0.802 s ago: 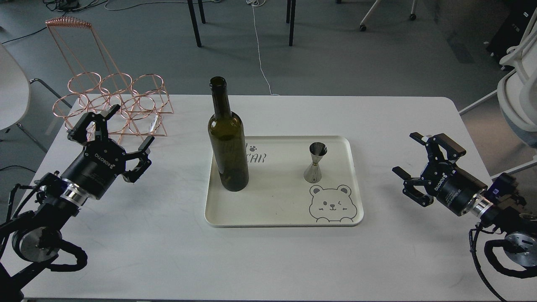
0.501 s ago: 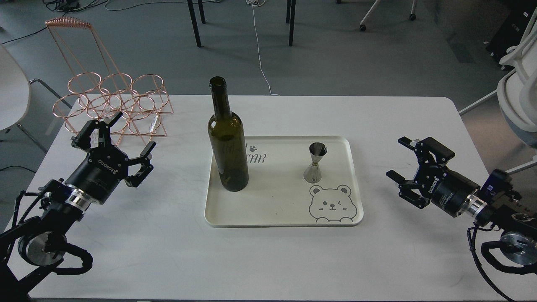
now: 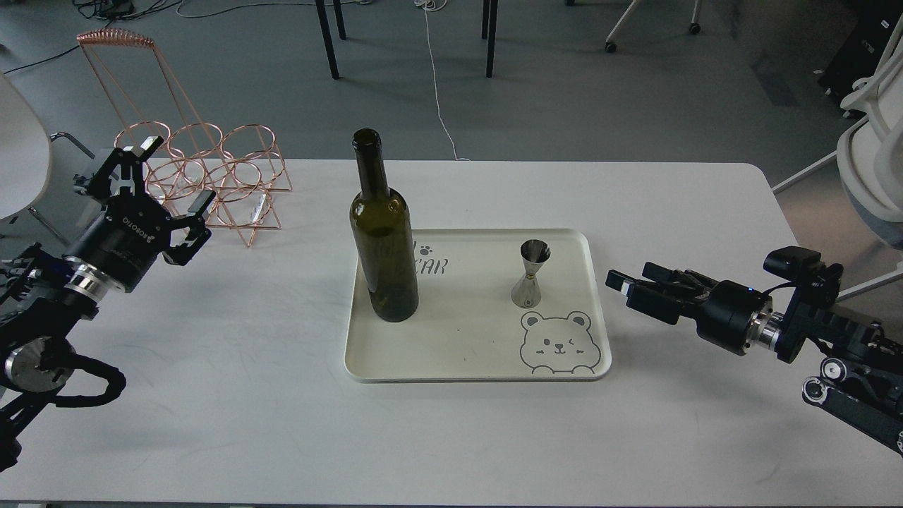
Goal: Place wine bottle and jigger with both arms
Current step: 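Reach the right gripper toward the metal jigger on the tray, then close the right gripper on the metal jigger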
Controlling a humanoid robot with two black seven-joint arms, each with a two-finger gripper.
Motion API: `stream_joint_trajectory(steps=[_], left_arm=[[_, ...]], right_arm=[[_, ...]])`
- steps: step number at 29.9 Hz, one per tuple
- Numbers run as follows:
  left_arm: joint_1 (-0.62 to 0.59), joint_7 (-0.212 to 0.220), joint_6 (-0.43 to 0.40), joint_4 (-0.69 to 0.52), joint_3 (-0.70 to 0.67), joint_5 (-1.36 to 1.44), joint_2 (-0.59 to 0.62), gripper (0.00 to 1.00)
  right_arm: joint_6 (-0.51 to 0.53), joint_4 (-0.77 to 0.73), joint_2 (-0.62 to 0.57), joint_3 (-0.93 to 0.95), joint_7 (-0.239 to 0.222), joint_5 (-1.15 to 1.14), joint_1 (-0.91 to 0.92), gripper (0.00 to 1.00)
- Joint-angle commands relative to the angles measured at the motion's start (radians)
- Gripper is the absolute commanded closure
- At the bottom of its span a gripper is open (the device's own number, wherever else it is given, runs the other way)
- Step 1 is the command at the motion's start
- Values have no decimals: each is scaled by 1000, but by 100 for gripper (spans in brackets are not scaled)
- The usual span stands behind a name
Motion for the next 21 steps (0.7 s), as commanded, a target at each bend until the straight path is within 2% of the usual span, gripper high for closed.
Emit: stream_joint_trajectory(steps=[1, 3, 9, 12, 17, 21], left_arm=[[7, 0, 0, -10, 12, 3, -6, 2], [9, 0, 0, -11, 12, 3, -5, 2], [13, 0, 0, -11, 2, -7, -5, 2], [16, 0, 0, -11, 2, -7, -5, 2], [19, 0, 0, -11, 0, -7, -2, 2], [19, 0, 0, -11, -1, -7, 1, 2]], right_arm=[[-315, -209, 161, -116, 0, -226, 65, 1], [-369, -240, 217, -141, 0, -240, 86, 1], [-370, -446, 402, -167, 0, -326, 155, 1], [-370, -490, 483, -179, 0, -332, 175, 1], [-370, -539, 543, -231, 0, -332, 195, 2], [-370, -559, 551, -231, 0, -331, 190, 10]])
